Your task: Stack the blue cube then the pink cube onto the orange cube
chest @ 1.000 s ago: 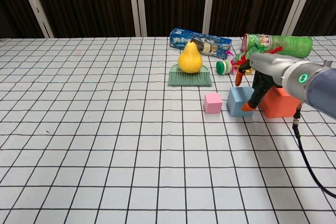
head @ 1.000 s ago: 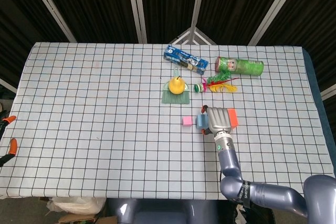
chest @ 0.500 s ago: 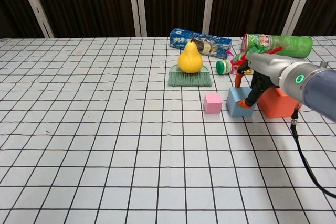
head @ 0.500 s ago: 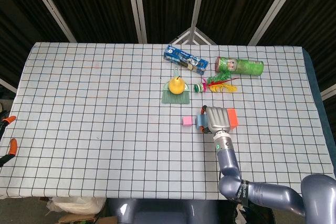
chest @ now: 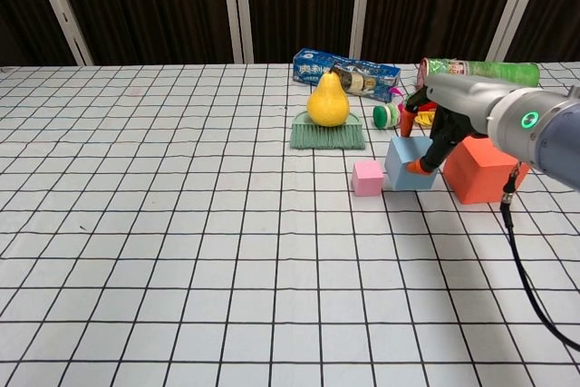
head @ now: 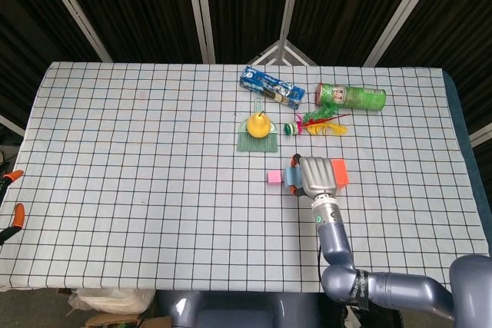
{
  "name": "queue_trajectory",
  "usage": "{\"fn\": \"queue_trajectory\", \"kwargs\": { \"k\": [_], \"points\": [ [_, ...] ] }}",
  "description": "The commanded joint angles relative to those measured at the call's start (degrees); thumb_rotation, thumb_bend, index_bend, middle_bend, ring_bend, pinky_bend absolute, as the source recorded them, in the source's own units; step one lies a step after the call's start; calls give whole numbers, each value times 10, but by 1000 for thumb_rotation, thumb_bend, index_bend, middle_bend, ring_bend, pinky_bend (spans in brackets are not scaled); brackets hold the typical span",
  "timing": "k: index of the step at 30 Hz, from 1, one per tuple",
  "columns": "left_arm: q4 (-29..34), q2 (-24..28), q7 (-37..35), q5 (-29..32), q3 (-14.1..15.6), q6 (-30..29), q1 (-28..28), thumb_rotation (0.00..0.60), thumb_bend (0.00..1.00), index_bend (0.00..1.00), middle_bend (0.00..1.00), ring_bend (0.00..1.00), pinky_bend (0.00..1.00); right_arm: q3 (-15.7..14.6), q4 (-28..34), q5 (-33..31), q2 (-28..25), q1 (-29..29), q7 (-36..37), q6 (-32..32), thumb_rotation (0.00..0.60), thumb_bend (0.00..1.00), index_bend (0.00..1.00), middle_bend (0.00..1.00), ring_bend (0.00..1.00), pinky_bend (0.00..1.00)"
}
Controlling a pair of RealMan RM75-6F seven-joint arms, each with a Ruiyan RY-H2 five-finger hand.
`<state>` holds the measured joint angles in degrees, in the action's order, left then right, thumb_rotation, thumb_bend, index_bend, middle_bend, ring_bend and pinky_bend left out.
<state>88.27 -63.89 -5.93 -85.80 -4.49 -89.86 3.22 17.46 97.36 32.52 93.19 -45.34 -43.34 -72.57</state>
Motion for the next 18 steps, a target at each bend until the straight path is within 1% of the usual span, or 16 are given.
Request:
{"fn": "queue_trajectory", "kwargs": {
  "k": [1, 8, 14, 18],
  "points": [
    [-1, 2, -5, -2, 1, -1, -1, 600, 584, 178, 64, 0, 0, 5, 34, 7, -13, -1, -17, -26, 600, 360, 455, 1000, 1000, 929],
    [-3, 6, -16, -5, 3, -1, -2, 600, 584, 177, 64, 0, 0, 16, 80, 1, -39, -5, -50, -63, 600, 360, 455, 1000, 1000, 929],
    [-2, 8, -18, -5, 3, -2, -3, 600, 584, 177, 64, 0, 0, 27, 116, -19, -85, -5, -76, -75, 600, 363, 460, 1000, 1000, 929],
    [-1, 9, -20, -3, 2, -3, -4, 600, 584, 177, 64, 0, 0, 27, 145, -26, -119, 3, -74, -69, 600, 364, 462, 1000, 1000, 929]
  ]
}}
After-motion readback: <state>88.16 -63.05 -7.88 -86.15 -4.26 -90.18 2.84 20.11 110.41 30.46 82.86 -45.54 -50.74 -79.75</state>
